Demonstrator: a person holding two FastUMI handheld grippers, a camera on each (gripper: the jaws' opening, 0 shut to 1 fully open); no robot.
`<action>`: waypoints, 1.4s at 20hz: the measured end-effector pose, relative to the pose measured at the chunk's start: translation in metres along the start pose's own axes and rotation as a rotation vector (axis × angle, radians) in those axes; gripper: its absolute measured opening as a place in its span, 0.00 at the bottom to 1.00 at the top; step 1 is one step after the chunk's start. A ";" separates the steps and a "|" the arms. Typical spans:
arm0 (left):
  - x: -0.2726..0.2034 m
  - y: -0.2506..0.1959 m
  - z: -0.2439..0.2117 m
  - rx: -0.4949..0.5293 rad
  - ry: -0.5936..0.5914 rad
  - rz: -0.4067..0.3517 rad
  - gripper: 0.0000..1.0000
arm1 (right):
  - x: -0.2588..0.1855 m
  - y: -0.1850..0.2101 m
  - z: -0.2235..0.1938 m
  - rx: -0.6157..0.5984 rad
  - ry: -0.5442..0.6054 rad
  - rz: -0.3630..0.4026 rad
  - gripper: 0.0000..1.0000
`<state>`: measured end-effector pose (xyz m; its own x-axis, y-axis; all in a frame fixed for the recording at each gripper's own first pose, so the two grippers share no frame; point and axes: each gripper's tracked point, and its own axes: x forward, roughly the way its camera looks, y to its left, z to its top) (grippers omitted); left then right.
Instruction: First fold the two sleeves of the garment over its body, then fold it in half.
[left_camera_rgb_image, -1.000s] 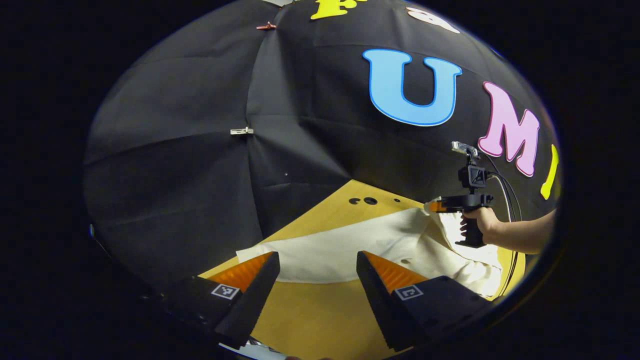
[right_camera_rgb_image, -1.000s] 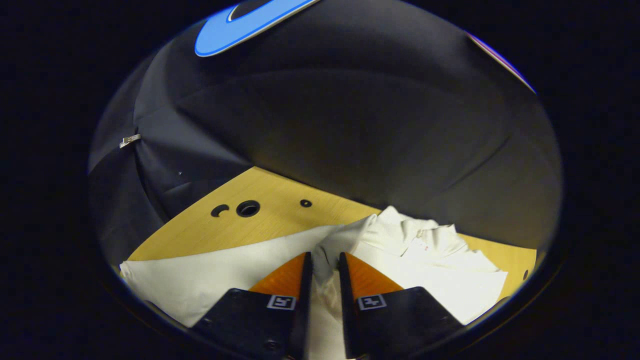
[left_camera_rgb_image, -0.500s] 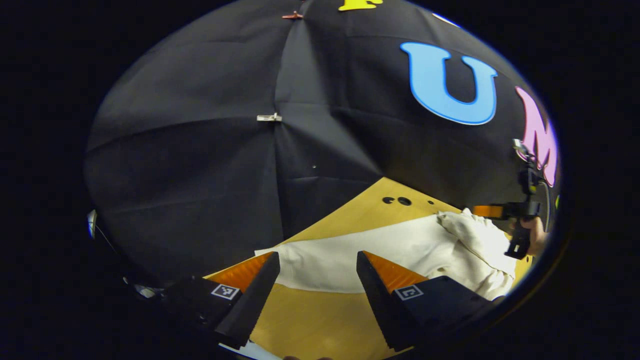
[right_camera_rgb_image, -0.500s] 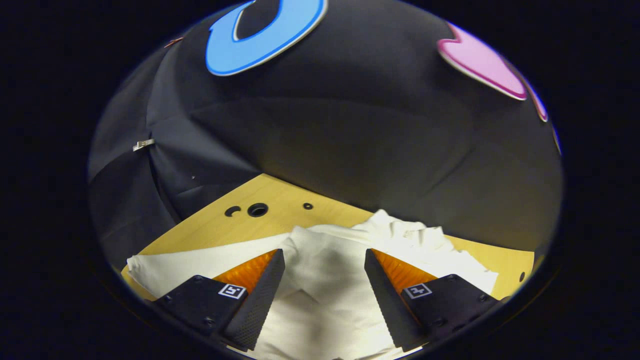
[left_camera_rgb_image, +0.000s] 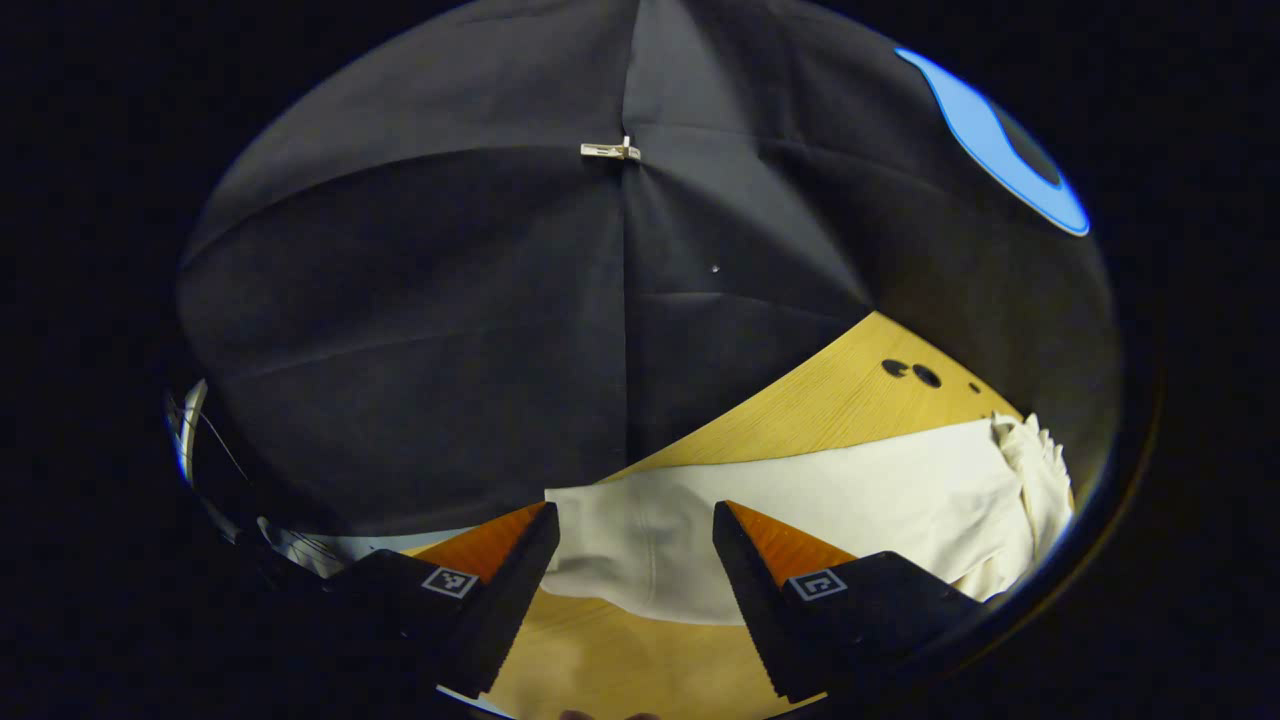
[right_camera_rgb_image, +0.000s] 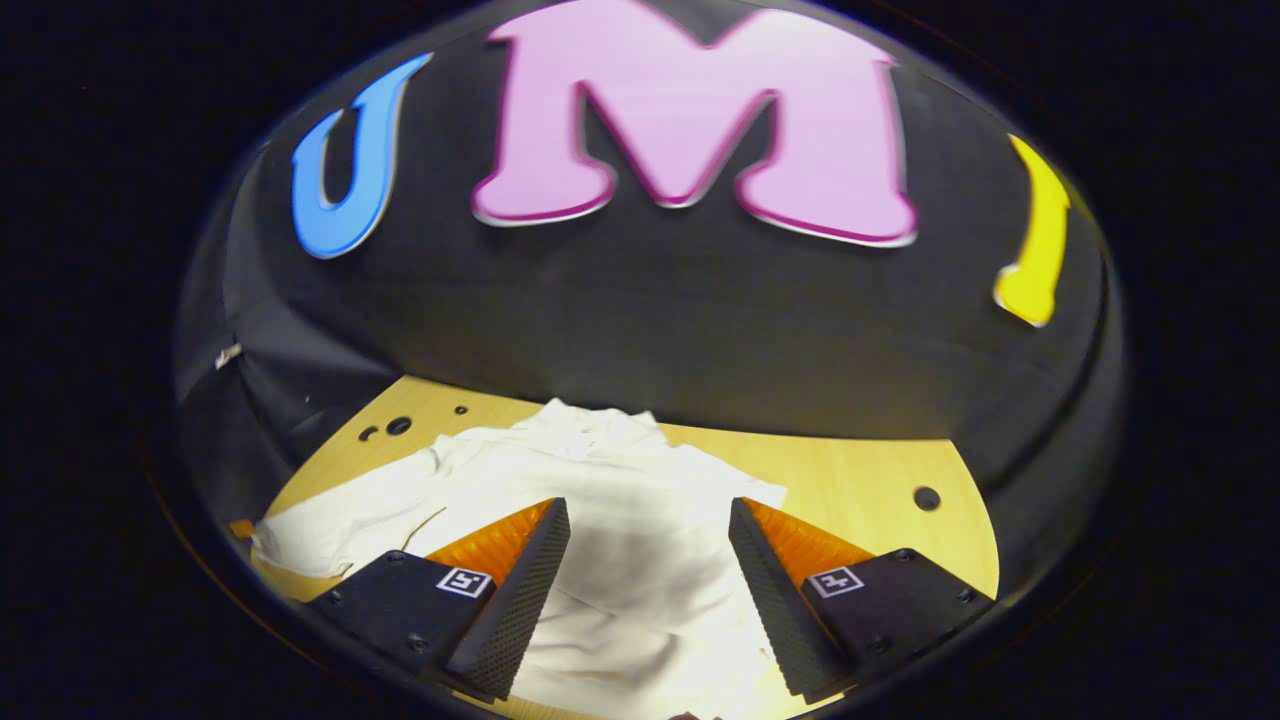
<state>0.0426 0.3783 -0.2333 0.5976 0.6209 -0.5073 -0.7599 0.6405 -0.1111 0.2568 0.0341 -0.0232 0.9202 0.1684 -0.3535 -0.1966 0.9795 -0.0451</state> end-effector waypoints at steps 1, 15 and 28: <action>0.006 0.000 -0.006 0.006 0.016 0.000 0.96 | -0.014 -0.026 0.007 0.017 -0.023 -0.039 0.98; 0.015 0.004 -0.036 0.038 0.080 0.006 0.98 | -0.161 -0.197 -0.012 0.137 -0.082 -0.330 0.98; 0.016 -0.027 -0.035 0.158 0.203 -0.083 0.25 | -0.191 -0.200 -0.071 0.201 -0.014 -0.342 0.97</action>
<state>0.0641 0.3549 -0.2688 0.5802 0.4701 -0.6651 -0.6517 0.7578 -0.0329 0.0966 -0.2018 -0.0132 0.9258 -0.1715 -0.3369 0.1912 0.9812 0.0259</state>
